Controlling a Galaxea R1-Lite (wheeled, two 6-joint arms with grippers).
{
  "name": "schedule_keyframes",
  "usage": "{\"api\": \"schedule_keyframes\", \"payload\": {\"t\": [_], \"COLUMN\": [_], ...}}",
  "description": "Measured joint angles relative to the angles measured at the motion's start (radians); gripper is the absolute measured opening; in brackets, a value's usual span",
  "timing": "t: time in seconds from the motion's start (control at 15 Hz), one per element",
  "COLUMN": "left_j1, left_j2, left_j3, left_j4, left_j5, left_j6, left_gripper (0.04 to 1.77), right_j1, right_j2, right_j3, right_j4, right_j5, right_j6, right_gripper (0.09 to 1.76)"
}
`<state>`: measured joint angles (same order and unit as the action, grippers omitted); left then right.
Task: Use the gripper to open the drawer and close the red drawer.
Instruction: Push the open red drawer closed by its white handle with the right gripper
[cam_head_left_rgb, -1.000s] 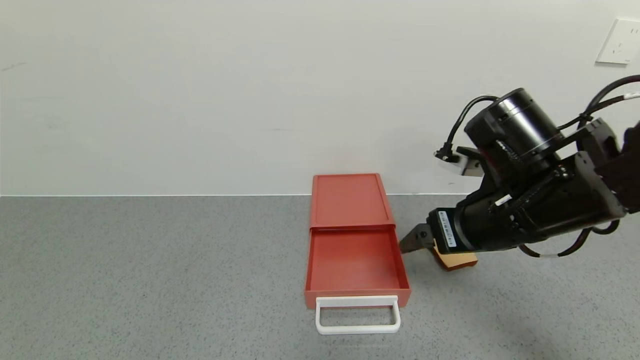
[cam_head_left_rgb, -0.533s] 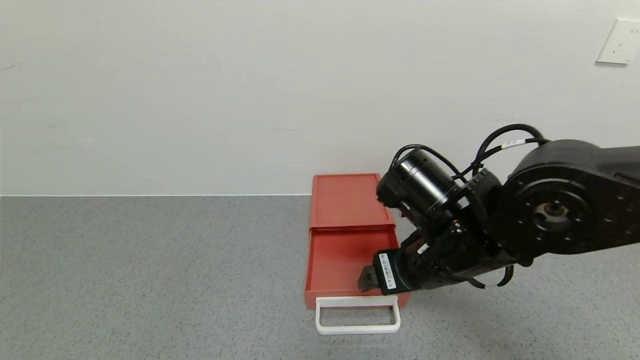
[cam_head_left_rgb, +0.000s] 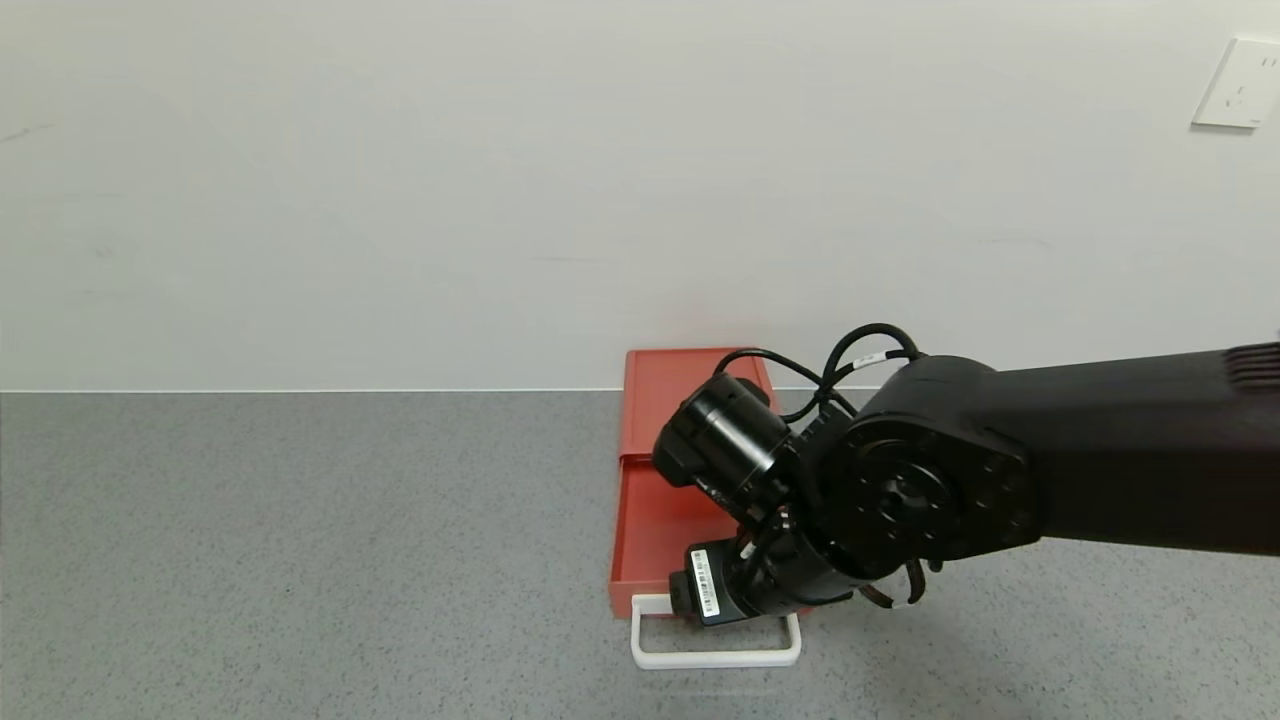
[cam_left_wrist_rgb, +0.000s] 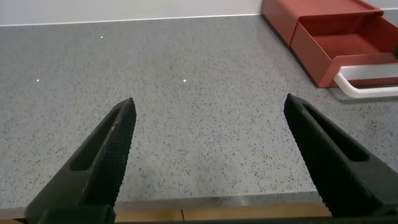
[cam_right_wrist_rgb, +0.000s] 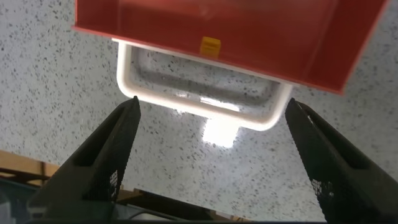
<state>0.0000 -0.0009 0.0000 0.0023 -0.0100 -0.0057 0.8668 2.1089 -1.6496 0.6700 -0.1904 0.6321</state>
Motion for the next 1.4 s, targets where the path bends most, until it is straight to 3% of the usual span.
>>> {"api": "schedule_keyframes", "payload": {"t": [0.33,0.73,1.13,1.4], "left_j1": [0.000,0.000,0.000,0.000], "left_j2": [0.000,0.000,0.000,0.000], "left_j3": [0.000,0.000,0.000,0.000], "left_j4": [0.001,0.001,0.002,0.002], "left_j5": [0.000,-0.001,0.000,-0.001], "left_j6": [0.000,0.000,0.000,-0.001], "left_gripper": [1.72,1.72,1.72,1.72], "right_j1": [0.018,0.031,0.066,0.090], "right_j2": [0.084,0.116,0.086,0.029], "right_j3": [-0.121,-0.143,-0.074,0.056], "right_j4": [0.113,0.123,0.103,-0.063], "right_j5": [-0.005,-0.006,-0.049,-0.079], "right_j6": [0.099,0.140,0.184,0.187], "right_gripper": [1.71,1.71,1.71,1.71]}}
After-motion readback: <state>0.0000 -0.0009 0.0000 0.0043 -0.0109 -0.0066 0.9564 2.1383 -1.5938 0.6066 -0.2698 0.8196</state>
